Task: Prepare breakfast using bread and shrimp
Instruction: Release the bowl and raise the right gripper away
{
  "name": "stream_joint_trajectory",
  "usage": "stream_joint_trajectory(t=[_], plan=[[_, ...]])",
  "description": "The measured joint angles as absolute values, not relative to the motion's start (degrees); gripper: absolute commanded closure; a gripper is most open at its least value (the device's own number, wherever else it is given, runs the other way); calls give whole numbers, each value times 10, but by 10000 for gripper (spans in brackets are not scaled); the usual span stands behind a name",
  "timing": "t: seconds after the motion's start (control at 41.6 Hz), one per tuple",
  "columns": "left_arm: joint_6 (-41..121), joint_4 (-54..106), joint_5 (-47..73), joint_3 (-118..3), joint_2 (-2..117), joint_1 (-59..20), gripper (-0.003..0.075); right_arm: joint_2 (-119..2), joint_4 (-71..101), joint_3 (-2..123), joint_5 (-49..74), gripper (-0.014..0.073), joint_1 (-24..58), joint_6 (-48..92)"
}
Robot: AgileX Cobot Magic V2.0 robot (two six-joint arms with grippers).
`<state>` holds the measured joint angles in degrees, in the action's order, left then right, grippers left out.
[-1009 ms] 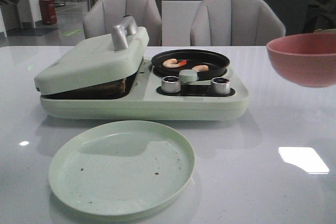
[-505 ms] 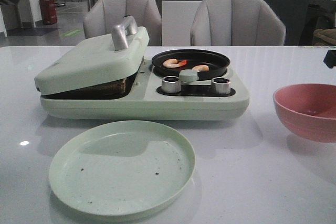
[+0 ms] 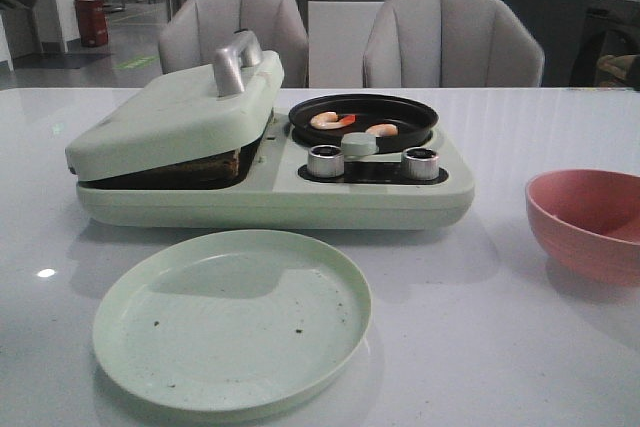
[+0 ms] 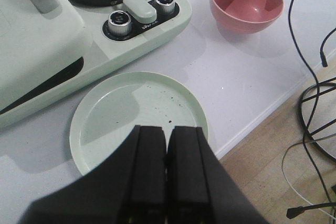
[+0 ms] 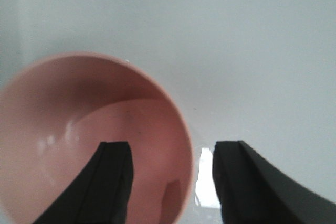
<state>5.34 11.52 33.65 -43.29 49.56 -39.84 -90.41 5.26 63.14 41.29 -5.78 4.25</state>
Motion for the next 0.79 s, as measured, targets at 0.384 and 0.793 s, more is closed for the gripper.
stream_joint_trajectory(t=[0.384,0.793], plan=[[53,115,336,-433,496,-398,612,-673,54,625,495,127,118,43],[53,115,336,-433,496,-398,612,-427,15,464,530,127,136,0]])
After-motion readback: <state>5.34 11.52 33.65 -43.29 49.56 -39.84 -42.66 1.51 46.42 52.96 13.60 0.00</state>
